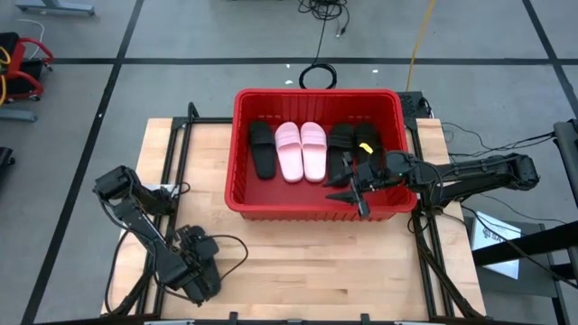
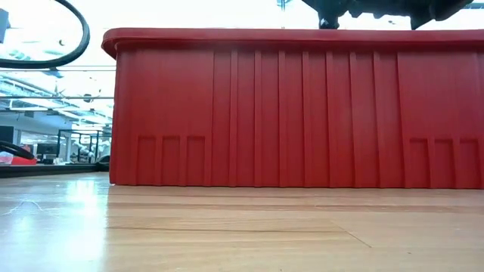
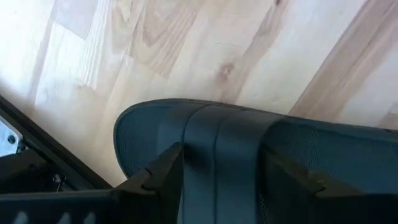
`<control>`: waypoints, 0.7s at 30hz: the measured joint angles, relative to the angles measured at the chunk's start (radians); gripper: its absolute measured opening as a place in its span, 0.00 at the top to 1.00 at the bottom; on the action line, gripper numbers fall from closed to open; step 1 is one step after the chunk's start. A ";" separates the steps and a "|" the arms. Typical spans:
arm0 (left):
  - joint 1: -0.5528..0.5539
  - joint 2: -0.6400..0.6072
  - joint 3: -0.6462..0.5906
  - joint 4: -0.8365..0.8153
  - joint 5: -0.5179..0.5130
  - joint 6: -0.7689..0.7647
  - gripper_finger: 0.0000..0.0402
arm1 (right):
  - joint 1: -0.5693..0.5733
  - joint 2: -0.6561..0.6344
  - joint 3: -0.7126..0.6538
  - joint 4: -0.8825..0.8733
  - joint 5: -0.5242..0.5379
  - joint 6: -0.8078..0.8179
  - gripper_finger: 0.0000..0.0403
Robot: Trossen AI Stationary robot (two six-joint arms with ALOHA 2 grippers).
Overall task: Pick and place slides into bin
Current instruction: Put the black slide into the red basket
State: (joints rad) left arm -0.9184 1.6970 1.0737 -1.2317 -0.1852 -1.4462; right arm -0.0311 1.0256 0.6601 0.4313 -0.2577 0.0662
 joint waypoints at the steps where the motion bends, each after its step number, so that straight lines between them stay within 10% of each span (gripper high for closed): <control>1: 0.001 0.000 0.000 0.002 0.000 0.007 0.56 | 0.000 0.000 0.000 0.000 0.000 0.000 0.65; 15: 0.008 -0.001 0.002 -0.001 0.000 0.017 0.95 | 0.000 0.000 0.000 0.001 -0.001 0.000 0.65; 21: 0.008 -0.001 0.002 -0.001 0.000 0.024 0.98 | 0.000 0.000 0.000 0.001 -0.001 -0.003 0.65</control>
State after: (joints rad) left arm -0.9100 1.6958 1.0760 -1.2327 -0.1848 -1.4223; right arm -0.0311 1.0256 0.6601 0.4324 -0.2584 0.0631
